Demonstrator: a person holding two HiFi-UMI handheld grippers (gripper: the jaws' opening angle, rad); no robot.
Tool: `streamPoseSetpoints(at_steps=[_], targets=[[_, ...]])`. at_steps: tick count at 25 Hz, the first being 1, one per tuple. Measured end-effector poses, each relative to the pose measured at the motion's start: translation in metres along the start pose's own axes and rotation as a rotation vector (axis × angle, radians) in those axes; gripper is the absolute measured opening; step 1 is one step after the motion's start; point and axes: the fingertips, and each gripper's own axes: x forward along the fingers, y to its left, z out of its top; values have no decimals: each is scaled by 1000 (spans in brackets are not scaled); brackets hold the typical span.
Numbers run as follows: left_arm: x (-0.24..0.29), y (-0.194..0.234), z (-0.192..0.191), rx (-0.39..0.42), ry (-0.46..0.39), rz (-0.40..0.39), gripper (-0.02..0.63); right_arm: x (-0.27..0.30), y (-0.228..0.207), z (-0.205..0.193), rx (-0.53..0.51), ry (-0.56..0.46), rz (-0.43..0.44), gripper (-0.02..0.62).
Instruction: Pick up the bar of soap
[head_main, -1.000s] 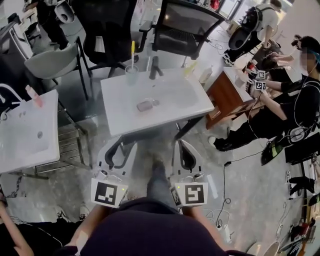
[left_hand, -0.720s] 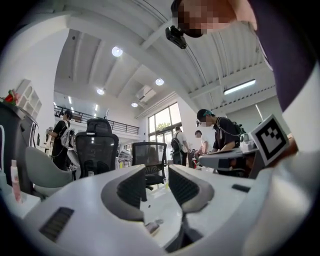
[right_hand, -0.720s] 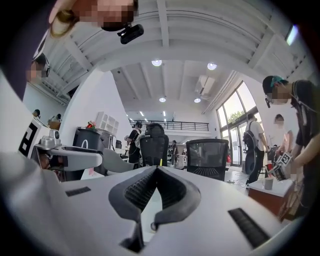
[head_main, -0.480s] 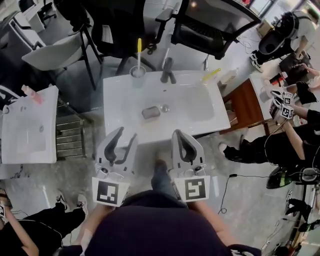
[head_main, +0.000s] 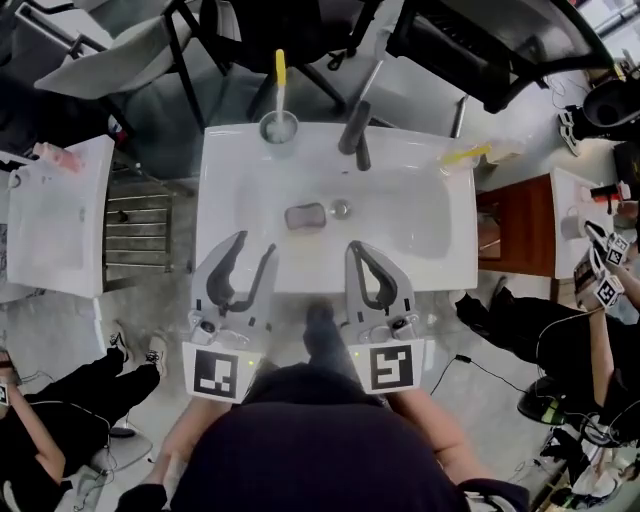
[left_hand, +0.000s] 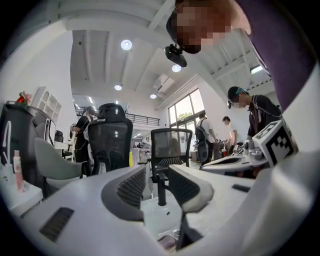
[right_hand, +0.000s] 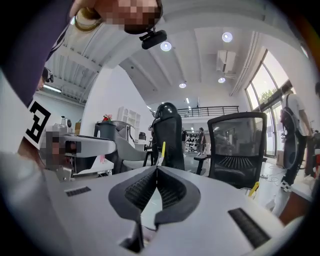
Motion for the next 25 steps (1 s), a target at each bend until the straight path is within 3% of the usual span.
streamPoseSetpoints(at_steps=[10,25], targets=[[52,-19,-20,46,89,34,124,42,-41,-26,29,-1,124,17],[73,-28,-88,35,211,-24,124,51,-43,-89,98,53,105,17]])
